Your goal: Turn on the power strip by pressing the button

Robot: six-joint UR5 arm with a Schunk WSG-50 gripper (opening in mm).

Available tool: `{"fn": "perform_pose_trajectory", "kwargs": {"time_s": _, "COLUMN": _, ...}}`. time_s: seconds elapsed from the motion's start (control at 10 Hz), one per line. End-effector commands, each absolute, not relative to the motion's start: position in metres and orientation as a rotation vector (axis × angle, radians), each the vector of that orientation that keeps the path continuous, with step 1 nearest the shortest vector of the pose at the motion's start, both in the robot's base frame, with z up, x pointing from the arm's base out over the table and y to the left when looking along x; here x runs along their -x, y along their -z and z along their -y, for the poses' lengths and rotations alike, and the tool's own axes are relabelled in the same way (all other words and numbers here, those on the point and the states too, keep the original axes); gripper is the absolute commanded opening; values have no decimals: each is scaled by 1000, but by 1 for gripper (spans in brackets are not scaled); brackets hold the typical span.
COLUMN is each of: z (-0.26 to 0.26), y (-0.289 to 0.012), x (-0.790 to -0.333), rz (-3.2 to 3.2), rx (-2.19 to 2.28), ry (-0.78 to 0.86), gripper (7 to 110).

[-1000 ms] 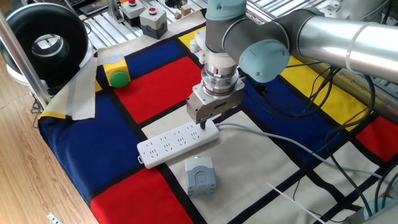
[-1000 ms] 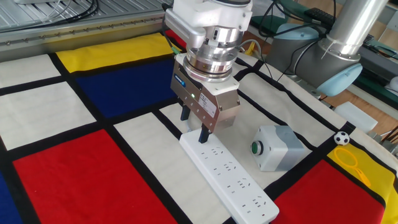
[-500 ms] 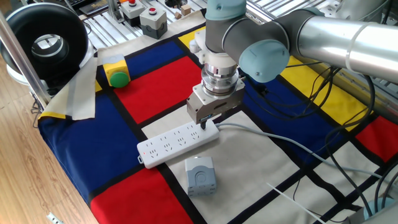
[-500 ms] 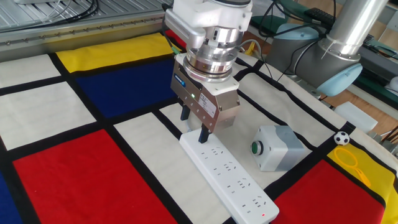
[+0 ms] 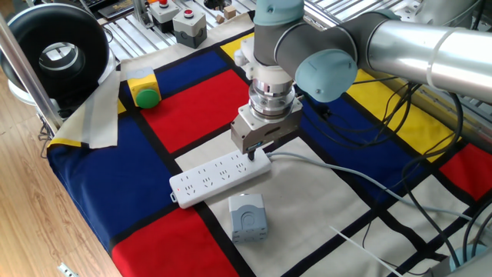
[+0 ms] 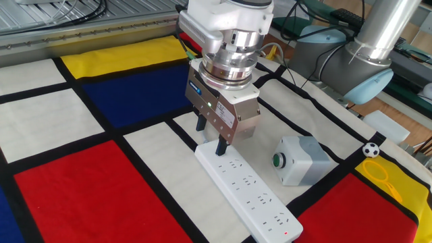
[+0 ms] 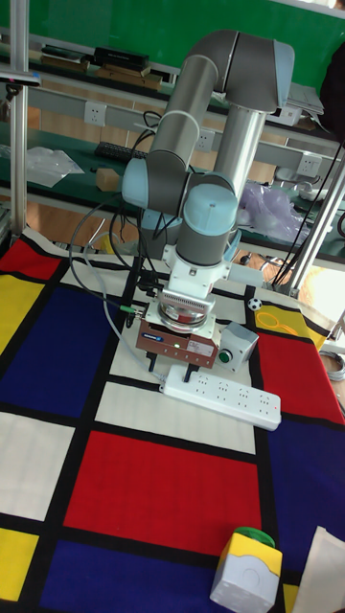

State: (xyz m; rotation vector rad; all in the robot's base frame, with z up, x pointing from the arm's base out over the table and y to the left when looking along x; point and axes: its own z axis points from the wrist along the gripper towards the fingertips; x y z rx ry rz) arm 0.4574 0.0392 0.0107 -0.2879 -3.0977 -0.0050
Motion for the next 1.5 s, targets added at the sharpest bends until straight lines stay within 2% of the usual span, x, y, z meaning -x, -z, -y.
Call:
{"fn": "perform_pose_trajectory", "kwargs": {"time_s": 0.0, "z": -40, "y": -11, "x": -458, "rz": 3096, "rx": 301, "ry": 18, "gripper": 66}}
{"fn": "perform_pose_trajectory", "kwargs": {"time_s": 1.1, "z": -39, "y": -12, "x": -458, "rz": 3097, "rx": 297, "ry": 11, "gripper": 66}}
{"fn": "perform_pose_trajectory", "kwargs": {"time_s": 1.4, "z": -39, "y": -20, "x": -458, "rz": 3087, "rx": 277, "ry": 7, "gripper": 66}}
